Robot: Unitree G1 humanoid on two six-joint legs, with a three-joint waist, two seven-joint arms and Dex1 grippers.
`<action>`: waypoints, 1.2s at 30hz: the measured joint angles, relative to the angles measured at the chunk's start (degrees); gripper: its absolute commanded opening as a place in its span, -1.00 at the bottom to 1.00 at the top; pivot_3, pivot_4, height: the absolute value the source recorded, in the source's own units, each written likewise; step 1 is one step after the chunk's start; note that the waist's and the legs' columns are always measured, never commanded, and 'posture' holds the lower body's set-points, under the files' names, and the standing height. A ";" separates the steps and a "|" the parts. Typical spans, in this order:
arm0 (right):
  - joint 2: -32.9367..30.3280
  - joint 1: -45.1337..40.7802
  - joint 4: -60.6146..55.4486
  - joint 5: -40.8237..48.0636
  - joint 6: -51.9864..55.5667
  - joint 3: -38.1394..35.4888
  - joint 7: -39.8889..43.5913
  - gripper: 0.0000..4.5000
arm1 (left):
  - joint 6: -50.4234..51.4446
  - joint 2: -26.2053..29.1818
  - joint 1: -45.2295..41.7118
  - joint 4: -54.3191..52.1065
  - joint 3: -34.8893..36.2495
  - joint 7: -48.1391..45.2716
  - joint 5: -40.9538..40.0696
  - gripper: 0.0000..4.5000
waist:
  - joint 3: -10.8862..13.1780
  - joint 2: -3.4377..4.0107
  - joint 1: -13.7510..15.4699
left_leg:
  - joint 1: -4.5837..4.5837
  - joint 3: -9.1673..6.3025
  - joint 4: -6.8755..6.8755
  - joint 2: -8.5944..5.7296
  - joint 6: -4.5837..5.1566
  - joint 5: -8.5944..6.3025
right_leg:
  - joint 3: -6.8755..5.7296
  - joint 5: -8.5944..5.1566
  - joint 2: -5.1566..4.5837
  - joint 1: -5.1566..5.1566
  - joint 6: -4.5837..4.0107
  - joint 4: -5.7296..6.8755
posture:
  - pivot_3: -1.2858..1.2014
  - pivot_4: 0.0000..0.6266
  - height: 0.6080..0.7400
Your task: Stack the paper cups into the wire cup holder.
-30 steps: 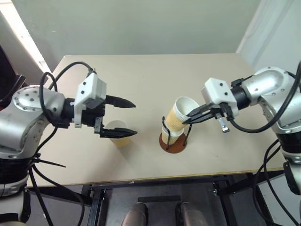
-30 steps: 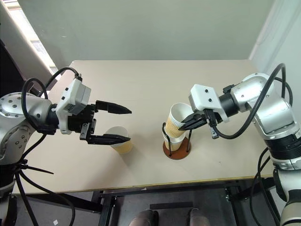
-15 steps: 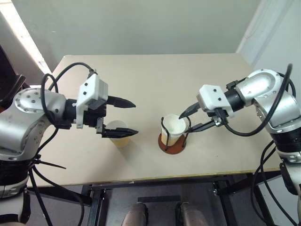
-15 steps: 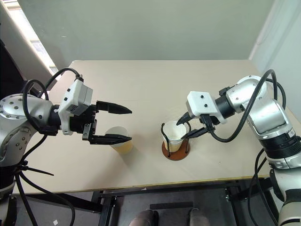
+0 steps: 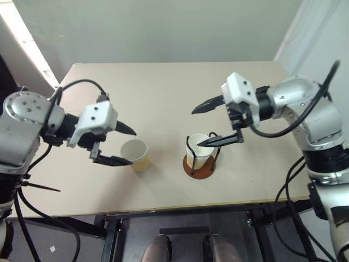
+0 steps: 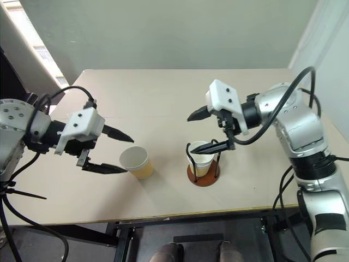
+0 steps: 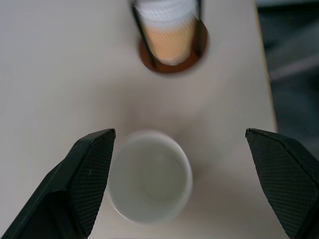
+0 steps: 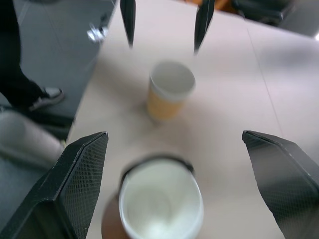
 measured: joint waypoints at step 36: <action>-19.12 12.94 -9.88 11.04 6.04 -11.71 4.30 1.00 | -10.98 -7.11 -22.97 14.60 -9.53 -2.30 -1.96 -0.99 | -0.05 -0.18 1.20 | -0.53 0.01 0.29 -0.12 0.14 -0.07 | -0.02 0.16 -0.12 -0.11 0.31 -0.18 | 0.03 -0.52 1.00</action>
